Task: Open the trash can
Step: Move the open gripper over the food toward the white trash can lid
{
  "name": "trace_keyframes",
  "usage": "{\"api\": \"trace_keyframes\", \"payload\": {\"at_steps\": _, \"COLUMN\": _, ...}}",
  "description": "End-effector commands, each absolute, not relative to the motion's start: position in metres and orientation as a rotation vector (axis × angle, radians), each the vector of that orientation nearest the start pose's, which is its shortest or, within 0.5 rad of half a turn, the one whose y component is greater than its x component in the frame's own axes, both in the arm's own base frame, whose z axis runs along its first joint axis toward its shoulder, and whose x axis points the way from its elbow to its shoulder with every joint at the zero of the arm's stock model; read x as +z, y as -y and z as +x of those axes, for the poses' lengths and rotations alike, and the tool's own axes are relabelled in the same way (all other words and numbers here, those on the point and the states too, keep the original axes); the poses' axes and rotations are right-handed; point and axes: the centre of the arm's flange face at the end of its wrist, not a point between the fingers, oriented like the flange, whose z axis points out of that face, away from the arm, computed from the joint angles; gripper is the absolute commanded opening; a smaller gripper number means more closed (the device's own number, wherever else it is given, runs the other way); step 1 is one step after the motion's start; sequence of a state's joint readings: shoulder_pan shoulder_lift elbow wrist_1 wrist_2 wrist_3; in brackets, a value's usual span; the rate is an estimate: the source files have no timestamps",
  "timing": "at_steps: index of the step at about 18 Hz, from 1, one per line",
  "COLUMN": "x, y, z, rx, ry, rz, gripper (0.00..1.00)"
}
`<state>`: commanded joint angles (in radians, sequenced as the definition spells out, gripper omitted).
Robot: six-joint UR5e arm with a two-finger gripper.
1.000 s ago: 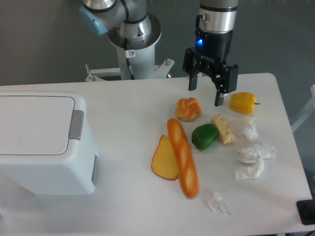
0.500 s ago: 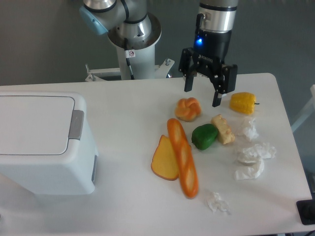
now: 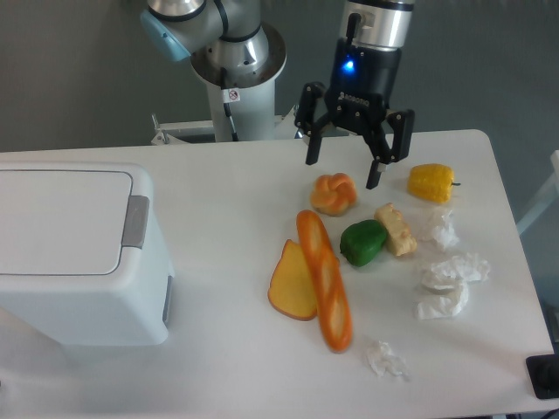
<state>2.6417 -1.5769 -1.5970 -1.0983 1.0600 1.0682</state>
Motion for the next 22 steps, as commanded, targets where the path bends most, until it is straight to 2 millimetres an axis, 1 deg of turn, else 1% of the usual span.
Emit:
{"api": "trace_keyframes", "payload": {"at_steps": 6, "x": 0.550, "y": -0.442, "z": -0.353, "rx": 0.070, "ry": 0.052, "rz": -2.466, "gripper": 1.00}}
{"api": "trace_keyframes", "payload": {"at_steps": 8, "x": 0.547, "y": -0.452, "z": -0.347, "rx": 0.028, "ry": 0.105, "rz": -2.467, "gripper": 1.00}}
{"api": "trace_keyframes", "payload": {"at_steps": 11, "x": 0.540, "y": -0.465, "z": -0.339, "rx": -0.063, "ry": 0.268, "rz": -2.463, "gripper": 1.00}}
{"api": "trace_keyframes", "payload": {"at_steps": 13, "x": 0.539, "y": -0.468, "z": -0.336, "rx": -0.099, "ry": 0.346, "rz": -2.455, "gripper": 1.00}}
{"api": "trace_keyframes", "payload": {"at_steps": 14, "x": 0.537, "y": -0.473, "z": -0.332, "rx": -0.121, "ry": 0.351, "rz": -2.454, "gripper": 1.00}}
{"api": "trace_keyframes", "payload": {"at_steps": 16, "x": 0.537, "y": -0.476, "z": -0.328, "rx": -0.138, "ry": 0.346, "rz": -2.447, "gripper": 1.00}}
{"api": "trace_keyframes", "payload": {"at_steps": 20, "x": 0.532, "y": -0.486, "z": -0.321, "rx": -0.223, "ry": 0.454, "rz": -2.429, "gripper": 1.00}}
{"api": "trace_keyframes", "payload": {"at_steps": 22, "x": 0.531, "y": -0.490, "z": -0.315, "rx": -0.236, "ry": 0.455, "rz": -2.430, "gripper": 1.00}}
